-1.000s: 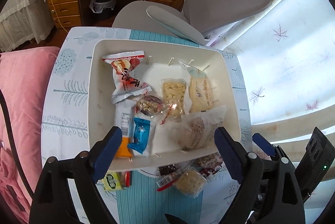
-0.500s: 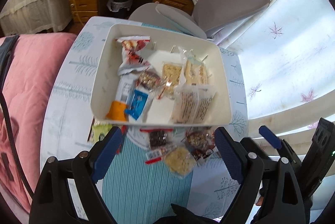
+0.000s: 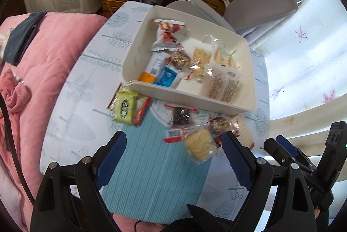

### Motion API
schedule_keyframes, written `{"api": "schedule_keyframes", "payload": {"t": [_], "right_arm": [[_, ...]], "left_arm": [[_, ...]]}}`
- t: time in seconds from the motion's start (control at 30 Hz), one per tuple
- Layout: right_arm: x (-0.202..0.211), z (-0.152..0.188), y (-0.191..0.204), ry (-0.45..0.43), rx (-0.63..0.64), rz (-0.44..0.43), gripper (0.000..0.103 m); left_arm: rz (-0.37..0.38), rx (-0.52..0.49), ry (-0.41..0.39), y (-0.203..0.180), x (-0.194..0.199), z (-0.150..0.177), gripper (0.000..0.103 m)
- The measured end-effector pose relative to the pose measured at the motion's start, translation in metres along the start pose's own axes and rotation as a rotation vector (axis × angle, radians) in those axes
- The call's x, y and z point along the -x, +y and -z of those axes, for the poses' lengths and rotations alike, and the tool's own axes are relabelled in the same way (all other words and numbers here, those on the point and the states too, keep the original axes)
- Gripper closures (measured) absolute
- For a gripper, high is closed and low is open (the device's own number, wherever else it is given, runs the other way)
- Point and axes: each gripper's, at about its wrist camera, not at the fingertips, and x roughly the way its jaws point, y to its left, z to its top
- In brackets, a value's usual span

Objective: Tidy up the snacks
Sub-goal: 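Move both tools back toward the green packet and puffed rice cake bag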

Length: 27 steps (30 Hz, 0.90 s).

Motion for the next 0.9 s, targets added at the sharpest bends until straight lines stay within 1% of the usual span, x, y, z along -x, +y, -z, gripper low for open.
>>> {"api": "schedule_keyframes", "payload": {"t": [0.1,0.23,0.37,0.43,0.63,0.8,0.9], "right_arm": [[-0.005,0.010,-0.006,0.038,-0.086,-0.025,0.006],[-0.015,0.022,-0.011,0.081,-0.181,-0.053,0.006],[-0.026,0.037,-0.015,0.127,-0.277,-0.046,0.006],[-0.030,0.046,-0.019,0.141,-0.347,-0.043,0.006],[-0.037,0.070,-0.024,0.132,-0.526,-0.001,0.006],[-0.047,0.088,-0.025,0.120,-0.692,0.027,0.006],[-0.054,0.098,-0.023,0.117,-0.772,0.037,0.006]], "left_arm": [[-0.019,0.007,0.015,0.011,0.000,0.008,0.014],[-0.024,0.012,0.042,0.026,-0.003,0.017,0.014],[-0.039,-0.019,0.063,0.038,-0.009,0.022,0.014],[-0.047,-0.043,0.087,0.044,-0.013,0.022,0.014],[-0.055,-0.132,0.132,0.055,-0.026,0.012,0.014],[-0.080,-0.211,0.162,0.067,-0.037,-0.001,0.014],[-0.093,-0.260,0.162,0.073,-0.044,-0.009,0.014]]}}
